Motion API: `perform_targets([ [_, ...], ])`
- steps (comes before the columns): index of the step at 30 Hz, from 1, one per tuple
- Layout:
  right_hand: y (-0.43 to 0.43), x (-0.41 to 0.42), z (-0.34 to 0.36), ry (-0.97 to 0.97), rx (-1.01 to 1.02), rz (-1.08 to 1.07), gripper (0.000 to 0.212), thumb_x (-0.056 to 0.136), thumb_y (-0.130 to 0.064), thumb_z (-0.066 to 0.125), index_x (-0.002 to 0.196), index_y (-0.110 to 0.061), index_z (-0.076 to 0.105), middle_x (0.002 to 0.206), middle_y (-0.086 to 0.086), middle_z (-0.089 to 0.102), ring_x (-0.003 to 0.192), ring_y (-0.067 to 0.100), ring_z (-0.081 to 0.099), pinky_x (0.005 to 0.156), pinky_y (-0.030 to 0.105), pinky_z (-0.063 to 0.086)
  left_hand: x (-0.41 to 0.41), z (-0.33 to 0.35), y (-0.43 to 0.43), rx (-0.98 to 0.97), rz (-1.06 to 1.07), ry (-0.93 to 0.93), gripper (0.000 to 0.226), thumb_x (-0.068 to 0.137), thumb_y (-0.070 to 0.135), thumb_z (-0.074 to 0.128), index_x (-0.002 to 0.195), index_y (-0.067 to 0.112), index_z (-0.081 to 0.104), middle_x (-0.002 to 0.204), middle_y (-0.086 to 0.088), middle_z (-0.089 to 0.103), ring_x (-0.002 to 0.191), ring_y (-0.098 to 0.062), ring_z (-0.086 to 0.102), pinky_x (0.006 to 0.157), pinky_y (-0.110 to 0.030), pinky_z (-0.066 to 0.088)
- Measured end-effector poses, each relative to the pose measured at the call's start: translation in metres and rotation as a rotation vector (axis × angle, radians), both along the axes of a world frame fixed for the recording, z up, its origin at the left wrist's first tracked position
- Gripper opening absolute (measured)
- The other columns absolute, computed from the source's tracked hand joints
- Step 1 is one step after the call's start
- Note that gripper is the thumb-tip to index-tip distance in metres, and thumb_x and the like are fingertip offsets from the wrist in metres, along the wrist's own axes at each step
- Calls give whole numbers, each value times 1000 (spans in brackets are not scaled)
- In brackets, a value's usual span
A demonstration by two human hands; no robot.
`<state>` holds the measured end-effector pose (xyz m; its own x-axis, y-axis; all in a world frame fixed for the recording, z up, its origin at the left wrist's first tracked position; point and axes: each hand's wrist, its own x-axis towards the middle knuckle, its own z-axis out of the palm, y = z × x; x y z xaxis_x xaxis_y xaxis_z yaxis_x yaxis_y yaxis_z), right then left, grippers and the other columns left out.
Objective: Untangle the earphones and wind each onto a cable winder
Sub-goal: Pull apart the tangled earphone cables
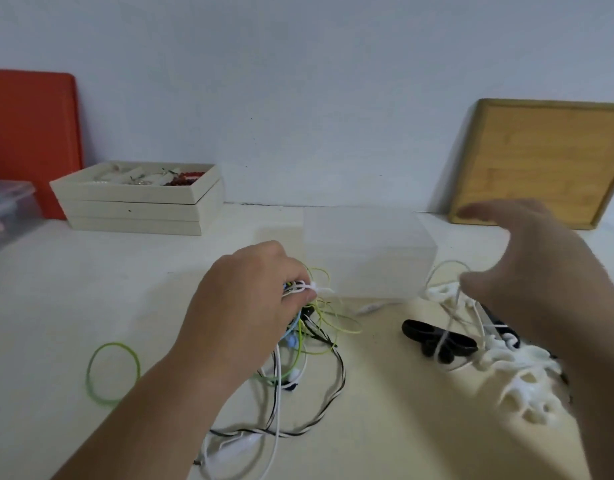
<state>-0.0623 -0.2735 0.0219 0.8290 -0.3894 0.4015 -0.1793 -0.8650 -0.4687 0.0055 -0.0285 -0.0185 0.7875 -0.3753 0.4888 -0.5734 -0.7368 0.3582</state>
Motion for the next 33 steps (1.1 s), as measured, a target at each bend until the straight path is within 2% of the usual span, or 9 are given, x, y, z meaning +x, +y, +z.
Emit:
perform_targets([
  [5,62,6,-25,61,235,598,50,84,-55,66,128,-34,62,121,-25,65,114,-11,56,100,16,42,-5,1,-7,-34,-25,-15,10,84,39,69,87,31,75,85,10,62,78,-16,60,67,-35,48],
  [9,72,15,-40,171,172,535,17,92,-43,65,94,-28,72,80,-10,71,66,2,58,68,23,49,-7,3,-6,-79,-67,14,15,76,37,78,83,35,66,83,14,55,76,-6,55,64,-26,42],
  [12,68,15,-37,85,348,555,29,93,-33,65,71,-14,68,53,-1,51,52,10,44,52,26,36,-8,8,4,47,-105,145,45,58,63,79,93,44,57,91,20,49,92,4,47,71,-16,34],
  [16,60,12,-27,-157,682,563,28,92,-21,68,64,-22,71,58,-7,62,61,7,58,61,15,45,-2,22,18,-113,-79,269,60,58,87,47,91,41,67,89,18,53,84,5,51,67,-20,33],
  [18,54,11,-23,-250,771,545,20,83,-34,74,70,-19,74,55,-10,61,59,10,57,69,28,46,5,24,24,-192,11,165,51,70,76,47,88,34,70,85,13,56,78,3,52,63,-18,31],
  [21,45,7,-16,-364,896,557,50,60,-55,82,69,-7,71,48,-9,50,52,10,49,71,43,40,13,27,34,-338,162,86,33,91,48,58,84,19,72,77,1,65,70,-5,57,56,-18,33],
  [25,36,1,-4,-480,1138,679,35,67,-25,82,49,-5,59,46,-7,40,48,12,39,57,25,43,20,26,44,-522,405,65,35,96,38,59,78,10,71,61,-5,60,59,-22,54,56,-32,34],
  [28,29,1,1,-495,1306,718,36,79,-14,57,44,-22,52,51,-6,36,49,16,34,61,26,44,21,27,47,-478,498,45,35,95,38,59,73,13,68,60,-7,56,64,-33,54,58,-35,35],
  [33,30,7,0,-286,1352,654,20,70,-13,51,50,-12,54,67,13,61,57,29,60,60,37,58,16,18,36,-213,445,35,13,86,36,71,92,26,66,98,-1,62,86,-24,59,74,-36,44],
])
